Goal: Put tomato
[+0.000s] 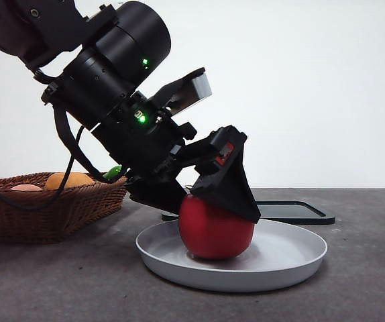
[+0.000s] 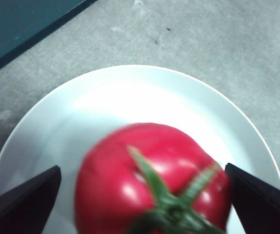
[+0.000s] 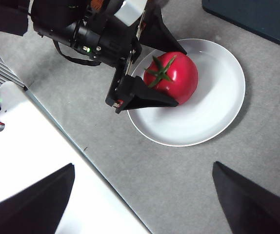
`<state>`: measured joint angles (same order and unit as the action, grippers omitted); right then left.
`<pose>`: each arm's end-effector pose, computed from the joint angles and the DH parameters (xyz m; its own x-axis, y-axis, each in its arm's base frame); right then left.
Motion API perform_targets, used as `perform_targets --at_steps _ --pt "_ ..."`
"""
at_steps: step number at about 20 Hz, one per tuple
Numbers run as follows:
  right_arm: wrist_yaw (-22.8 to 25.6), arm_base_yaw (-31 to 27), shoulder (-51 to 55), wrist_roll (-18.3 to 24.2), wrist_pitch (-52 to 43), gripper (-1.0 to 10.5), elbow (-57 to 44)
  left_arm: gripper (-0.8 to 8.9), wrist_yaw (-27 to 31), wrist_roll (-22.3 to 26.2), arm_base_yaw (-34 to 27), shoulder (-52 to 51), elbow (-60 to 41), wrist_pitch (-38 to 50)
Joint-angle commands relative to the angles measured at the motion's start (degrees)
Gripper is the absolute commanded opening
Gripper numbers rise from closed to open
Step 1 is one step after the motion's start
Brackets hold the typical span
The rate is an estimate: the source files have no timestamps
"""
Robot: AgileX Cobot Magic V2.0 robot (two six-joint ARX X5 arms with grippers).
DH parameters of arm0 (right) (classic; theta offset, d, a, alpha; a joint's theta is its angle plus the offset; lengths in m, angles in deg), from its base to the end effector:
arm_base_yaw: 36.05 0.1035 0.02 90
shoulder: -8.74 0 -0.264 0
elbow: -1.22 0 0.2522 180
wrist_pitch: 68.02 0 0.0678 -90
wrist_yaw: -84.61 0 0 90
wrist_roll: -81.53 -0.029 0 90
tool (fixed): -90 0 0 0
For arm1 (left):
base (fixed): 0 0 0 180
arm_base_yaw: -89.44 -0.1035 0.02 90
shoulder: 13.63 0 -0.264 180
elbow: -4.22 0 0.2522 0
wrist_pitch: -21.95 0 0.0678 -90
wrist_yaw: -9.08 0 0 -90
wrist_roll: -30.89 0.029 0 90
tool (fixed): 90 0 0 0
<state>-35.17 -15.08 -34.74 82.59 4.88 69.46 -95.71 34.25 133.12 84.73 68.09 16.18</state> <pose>0.1064 0.0562 0.3215 0.3631 0.6711 -0.6464 -0.6329 0.6868 0.3575 0.2403 -0.2397 0.1599 0.3573 -0.6942 -0.6248 0.8346 0.5376 -0.1200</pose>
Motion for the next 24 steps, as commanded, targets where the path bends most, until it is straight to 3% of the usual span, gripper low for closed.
perform_targets --at_steps 1,7,13,20,24 --pt "0.0 0.3 -0.2 -0.6 -0.2 4.5 1.0 5.63 0.0 -1.5 0.7 1.1 0.9 0.6" --pt "0.0 0.3 -0.2 -0.6 0.1 4.5 1.0 5.63 0.0 -2.8 -0.1 -4.2 1.0 -0.3" --pt "0.2 0.3 -0.3 -0.6 -0.3 4.5 1.0 5.59 0.0 -2.8 -3.6 -18.0 1.0 -8.4" --pt "0.2 0.3 -0.9 -0.6 -5.7 4.5 1.0 5.58 0.0 -3.0 -10.2 -38.1 1.0 -31.9" --pt "0.2 0.3 -4.5 -0.6 -7.1 4.5 1.0 5.58 -0.1 -3.0 -11.1 -47.6 1.0 -45.6"
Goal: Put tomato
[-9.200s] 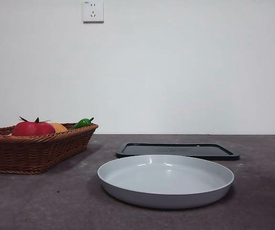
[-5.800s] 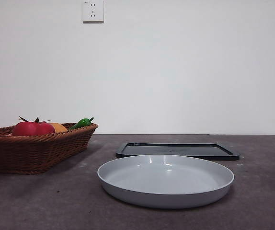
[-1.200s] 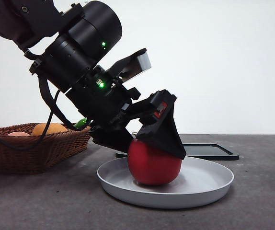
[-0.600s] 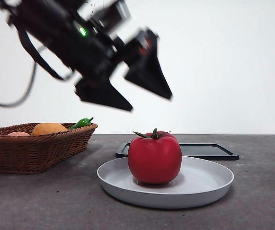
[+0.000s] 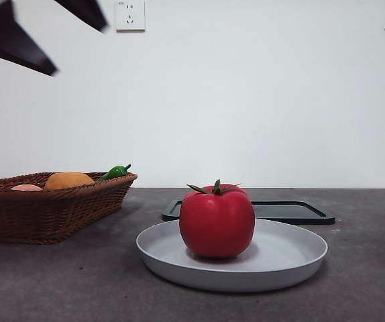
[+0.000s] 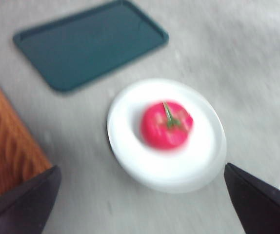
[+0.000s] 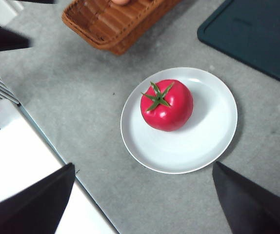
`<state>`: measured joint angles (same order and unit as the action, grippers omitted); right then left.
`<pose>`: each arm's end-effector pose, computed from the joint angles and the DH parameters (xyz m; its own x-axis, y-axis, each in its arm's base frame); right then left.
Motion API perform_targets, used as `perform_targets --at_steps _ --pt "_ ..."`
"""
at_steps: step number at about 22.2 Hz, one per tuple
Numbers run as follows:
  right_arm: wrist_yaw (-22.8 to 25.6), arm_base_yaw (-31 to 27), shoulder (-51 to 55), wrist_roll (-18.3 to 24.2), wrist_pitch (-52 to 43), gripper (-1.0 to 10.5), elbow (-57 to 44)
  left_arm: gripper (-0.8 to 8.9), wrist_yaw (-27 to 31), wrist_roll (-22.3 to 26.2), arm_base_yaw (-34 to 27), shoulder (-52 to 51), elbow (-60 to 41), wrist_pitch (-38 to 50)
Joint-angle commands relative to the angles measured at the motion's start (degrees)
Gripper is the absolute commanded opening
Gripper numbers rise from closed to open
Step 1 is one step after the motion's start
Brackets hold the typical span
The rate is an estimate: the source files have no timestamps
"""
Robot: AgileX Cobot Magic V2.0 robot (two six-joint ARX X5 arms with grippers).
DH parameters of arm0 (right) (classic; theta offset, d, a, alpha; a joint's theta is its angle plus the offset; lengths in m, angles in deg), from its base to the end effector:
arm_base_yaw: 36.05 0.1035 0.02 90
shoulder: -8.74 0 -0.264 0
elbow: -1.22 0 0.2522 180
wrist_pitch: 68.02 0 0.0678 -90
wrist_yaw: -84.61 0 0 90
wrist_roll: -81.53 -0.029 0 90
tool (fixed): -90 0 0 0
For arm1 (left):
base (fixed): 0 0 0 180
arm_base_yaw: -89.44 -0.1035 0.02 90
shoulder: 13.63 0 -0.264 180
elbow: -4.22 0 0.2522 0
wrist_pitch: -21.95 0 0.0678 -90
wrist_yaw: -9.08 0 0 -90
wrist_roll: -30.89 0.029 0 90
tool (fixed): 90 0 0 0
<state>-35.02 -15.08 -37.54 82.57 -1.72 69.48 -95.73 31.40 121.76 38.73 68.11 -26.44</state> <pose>0.1237 0.0628 0.3237 0.4038 0.6842 -0.6073 -0.6531 0.6804 0.3324 0.1503 -0.1039 0.3055 0.5170 -0.6296 -0.5799 0.6942 0.7048 -0.1462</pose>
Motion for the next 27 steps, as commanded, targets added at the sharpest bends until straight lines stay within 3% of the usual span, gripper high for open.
perform_targets --at_steps 1,7,14,22,27 --pt "0.0 0.3 -2.8 -0.6 -0.7 4.5 1.0 5.57 0.0 -0.2 0.3 -3.2 0.9 -5.3" --pt "-0.7 1.2 -8.0 -0.6 -4.3 4.5 1.0 5.57 -6.6 -0.2 0.3 -9.5 0.9 -17.0" --pt "0.3 7.2 -12.0 -0.6 -9.8 4.5 1.0 5.58 -6.7 -0.2 0.3 -10.8 0.9 -17.5" --pt "6.3 12.5 -20.3 -0.6 -19.1 4.5 1.0 5.57 -6.7 -0.2 0.3 -10.8 0.9 -17.4" --pt "11.6 15.4 -27.4 -0.6 -24.8 5.1 1.0 5.58 -6.7 -0.1 0.3 -10.8 0.9 -17.2"
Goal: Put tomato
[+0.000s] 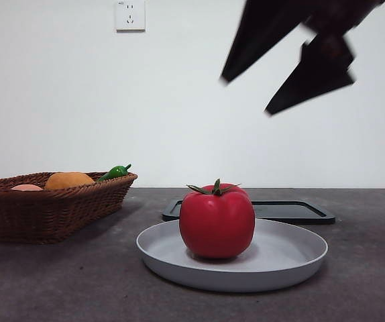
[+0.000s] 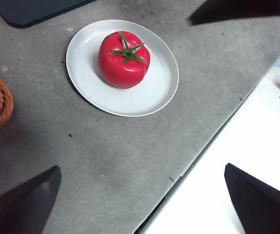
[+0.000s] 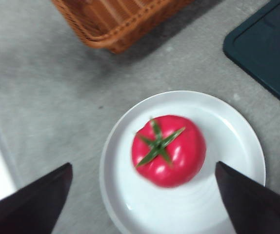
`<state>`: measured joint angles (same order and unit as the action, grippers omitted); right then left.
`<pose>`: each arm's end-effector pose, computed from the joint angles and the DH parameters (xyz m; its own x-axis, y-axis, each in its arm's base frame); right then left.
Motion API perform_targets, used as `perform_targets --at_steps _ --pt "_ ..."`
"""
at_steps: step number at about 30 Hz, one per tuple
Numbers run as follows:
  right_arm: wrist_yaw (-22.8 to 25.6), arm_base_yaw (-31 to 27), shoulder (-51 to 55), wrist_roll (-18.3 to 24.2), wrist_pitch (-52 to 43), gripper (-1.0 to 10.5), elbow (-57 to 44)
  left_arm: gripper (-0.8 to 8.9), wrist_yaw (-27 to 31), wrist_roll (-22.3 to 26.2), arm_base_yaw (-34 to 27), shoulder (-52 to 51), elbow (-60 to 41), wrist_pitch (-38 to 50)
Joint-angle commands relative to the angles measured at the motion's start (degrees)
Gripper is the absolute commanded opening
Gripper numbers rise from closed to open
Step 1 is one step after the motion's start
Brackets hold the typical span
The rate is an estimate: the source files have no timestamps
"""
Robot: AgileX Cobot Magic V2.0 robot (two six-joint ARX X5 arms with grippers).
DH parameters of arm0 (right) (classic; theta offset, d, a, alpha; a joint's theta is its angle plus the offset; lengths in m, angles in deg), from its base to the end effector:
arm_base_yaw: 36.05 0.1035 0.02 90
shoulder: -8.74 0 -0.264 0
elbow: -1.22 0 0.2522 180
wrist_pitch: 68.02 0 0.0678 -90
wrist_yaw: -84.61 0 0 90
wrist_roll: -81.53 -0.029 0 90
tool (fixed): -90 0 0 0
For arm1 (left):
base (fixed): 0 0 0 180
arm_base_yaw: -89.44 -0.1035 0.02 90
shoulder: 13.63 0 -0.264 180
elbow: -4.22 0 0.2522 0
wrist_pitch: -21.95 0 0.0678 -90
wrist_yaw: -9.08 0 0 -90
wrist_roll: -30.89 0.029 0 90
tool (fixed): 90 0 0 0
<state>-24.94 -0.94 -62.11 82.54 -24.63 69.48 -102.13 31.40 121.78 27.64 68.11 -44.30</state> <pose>0.2001 0.1526 0.2731 0.3432 0.6504 -0.6776 -0.7425 0.6298 0.2283 0.0983 -0.0747 0.3092 0.3766 -0.6666 -0.6433 0.7251 0.6443 -0.2432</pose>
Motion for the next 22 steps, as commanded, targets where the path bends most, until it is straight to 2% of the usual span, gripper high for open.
perform_targets --at_steps 1,12,22 --pt "2.2 1.7 -4.6 -0.6 -3.1 5.1 1.0 5.57 -0.3 -0.2 0.3 0.2 0.9 0.7" --pt "5.5 3.8 -16.8 -0.6 -10.9 5.2 1.0 5.58 -0.3 -0.2 0.3 0.2 0.9 0.7" --pt "6.1 4.2 -22.6 -1.0 -13.8 5.4 1.0 5.57 -0.3 -0.2 0.3 0.3 0.9 0.7"
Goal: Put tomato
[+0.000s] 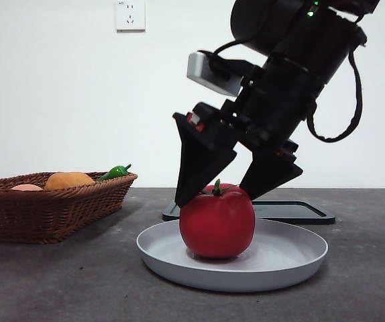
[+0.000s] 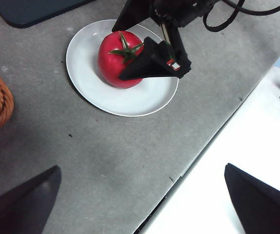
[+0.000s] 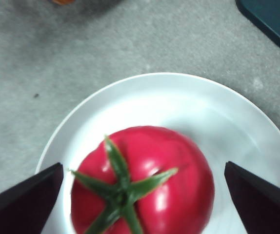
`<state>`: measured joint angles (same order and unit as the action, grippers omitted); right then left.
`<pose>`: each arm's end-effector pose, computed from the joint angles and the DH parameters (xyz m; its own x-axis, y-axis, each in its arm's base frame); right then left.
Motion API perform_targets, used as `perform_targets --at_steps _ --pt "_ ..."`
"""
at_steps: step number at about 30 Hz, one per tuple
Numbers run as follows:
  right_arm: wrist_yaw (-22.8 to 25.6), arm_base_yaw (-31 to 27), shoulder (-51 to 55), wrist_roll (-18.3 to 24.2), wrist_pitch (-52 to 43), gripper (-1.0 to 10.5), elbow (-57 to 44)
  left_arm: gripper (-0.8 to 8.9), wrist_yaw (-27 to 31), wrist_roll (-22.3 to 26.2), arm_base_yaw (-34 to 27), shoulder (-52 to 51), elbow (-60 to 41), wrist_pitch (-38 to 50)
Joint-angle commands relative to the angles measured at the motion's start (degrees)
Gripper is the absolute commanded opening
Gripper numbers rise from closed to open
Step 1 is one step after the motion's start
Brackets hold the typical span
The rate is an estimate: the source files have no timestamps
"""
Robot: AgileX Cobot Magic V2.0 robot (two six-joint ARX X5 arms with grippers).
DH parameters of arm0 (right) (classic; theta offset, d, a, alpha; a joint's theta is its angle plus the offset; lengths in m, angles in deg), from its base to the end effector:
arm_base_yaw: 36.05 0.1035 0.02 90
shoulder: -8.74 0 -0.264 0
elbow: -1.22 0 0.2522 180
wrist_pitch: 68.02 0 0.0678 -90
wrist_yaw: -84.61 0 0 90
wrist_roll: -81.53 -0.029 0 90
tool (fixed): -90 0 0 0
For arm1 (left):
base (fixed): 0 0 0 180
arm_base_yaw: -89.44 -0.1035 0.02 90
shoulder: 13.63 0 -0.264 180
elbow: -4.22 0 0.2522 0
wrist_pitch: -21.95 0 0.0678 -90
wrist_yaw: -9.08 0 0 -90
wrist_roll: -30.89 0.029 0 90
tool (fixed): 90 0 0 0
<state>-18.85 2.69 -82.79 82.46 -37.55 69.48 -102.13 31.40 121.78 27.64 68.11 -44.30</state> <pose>0.2419 0.2027 0.1904 0.3030 0.5415 -0.7842 -0.7261 0.6641 0.1781 0.0983 -0.0747 0.3092 0.3766 -0.6666 -0.6433 0.7251 0.6443 -0.2432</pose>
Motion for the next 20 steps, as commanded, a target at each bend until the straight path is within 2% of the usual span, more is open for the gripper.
perform_targets --at_steps 1,6,8,10,13,20 --pt "0.0 0.6 -2.5 -0.9 -1.0 5.4 1.0 5.58 -0.3 -0.2 0.3 0.3 0.9 0.7" --pt "0.1 0.8 -4.2 -0.9 -1.0 5.3 1.0 5.58 -0.3 -0.2 0.3 0.3 0.9 0.8" --pt "0.4 0.8 -4.3 -1.0 -1.0 4.5 1.0 5.57 -0.3 -0.2 0.3 0.3 0.9 0.8" --pt "0.3 0.8 -4.3 -0.9 -1.0 2.9 1.0 5.58 -0.3 -0.2 0.3 0.3 0.9 0.8" --pt "-0.1 0.8 -4.2 -1.0 -1.0 1.8 1.0 5.57 -0.3 -0.2 0.3 0.3 0.9 1.0" --pt "0.1 0.4 -2.7 -1.8 -1.0 1.6 3.4 5.57 -0.3 -0.2 0.3 0.3 0.9 2.1"
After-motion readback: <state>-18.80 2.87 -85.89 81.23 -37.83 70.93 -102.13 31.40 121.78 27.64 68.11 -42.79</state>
